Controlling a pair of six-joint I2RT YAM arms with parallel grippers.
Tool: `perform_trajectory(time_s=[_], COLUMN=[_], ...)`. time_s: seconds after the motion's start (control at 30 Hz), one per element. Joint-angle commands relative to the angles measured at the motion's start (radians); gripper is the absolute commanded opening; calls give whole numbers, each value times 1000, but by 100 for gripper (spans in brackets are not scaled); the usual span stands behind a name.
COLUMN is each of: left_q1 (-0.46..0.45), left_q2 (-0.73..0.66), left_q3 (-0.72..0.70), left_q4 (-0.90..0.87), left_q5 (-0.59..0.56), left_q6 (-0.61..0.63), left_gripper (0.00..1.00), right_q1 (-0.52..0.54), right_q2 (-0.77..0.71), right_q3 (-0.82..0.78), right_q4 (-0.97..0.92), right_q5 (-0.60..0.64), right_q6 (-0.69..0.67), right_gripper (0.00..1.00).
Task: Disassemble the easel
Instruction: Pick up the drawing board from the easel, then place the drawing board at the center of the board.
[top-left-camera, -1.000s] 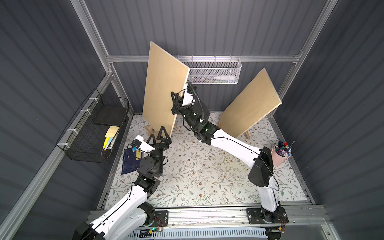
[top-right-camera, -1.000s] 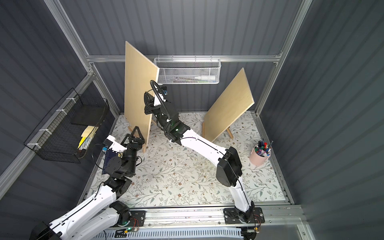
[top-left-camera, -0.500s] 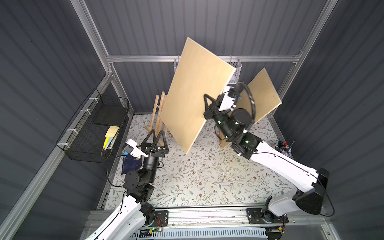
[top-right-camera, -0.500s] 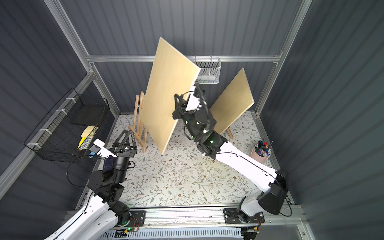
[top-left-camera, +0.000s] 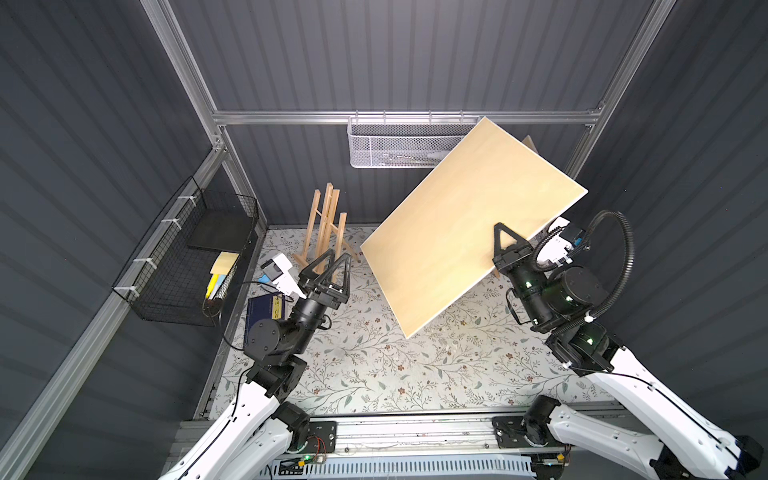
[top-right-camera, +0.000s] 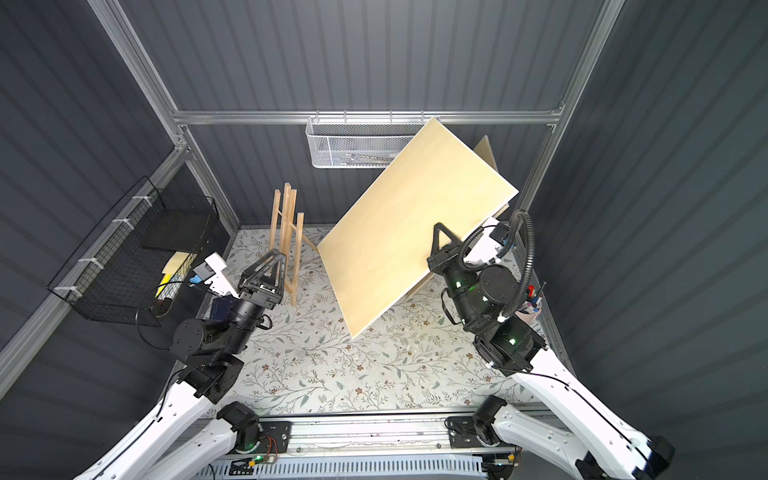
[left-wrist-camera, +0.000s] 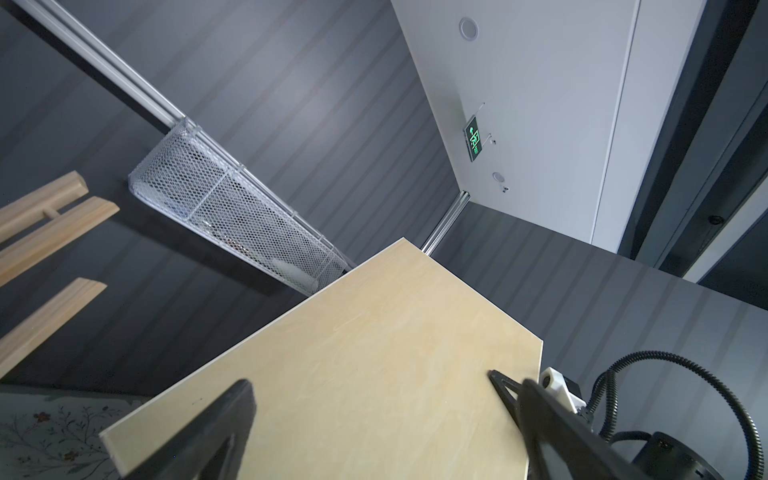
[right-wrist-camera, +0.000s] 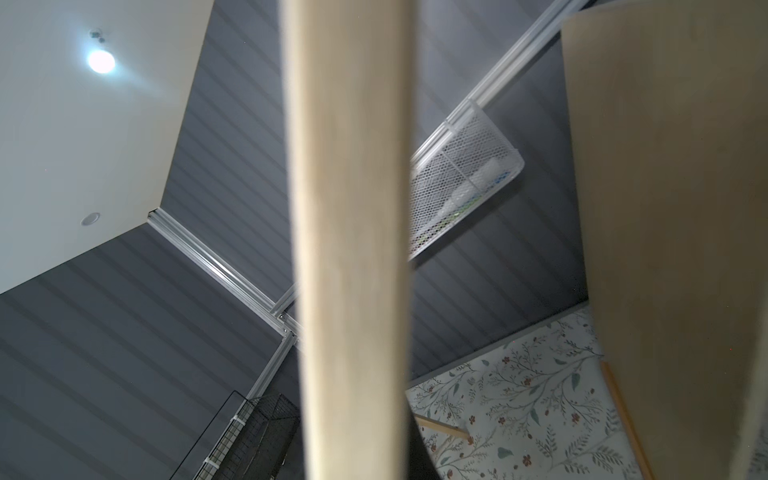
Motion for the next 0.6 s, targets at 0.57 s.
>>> perform_trajectory(time_s=[0.57], left_q1=[-3], left_q2=[-74], left_q3=[-160], left_q4=[-183], left_q5=[110], left_q6=[-363], left_gripper=[99], right_q1=[-65], right_q2=[-126], right_q3=[-152], right_q4=[219], right_q5=[-119], right_q6=[411], right_gripper=[0])
